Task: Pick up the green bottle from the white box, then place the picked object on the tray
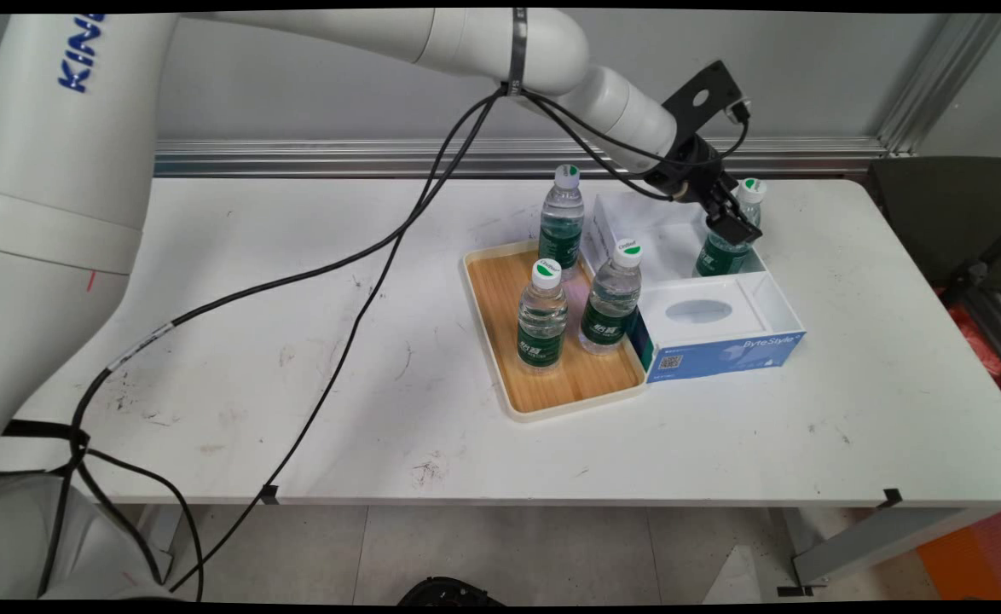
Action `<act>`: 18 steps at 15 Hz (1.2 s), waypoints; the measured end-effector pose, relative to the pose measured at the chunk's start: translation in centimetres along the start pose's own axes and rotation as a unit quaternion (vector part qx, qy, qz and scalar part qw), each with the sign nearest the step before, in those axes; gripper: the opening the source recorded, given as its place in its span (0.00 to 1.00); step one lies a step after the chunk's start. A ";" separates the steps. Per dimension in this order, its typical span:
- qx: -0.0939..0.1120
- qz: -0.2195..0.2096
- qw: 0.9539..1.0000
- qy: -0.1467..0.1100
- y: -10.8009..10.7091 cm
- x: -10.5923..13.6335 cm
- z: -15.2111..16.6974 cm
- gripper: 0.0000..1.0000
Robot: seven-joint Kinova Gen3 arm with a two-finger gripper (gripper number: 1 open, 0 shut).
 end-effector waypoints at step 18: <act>-0.011 -0.011 1.000 0.004 0.0 -0.1 0.7 0.00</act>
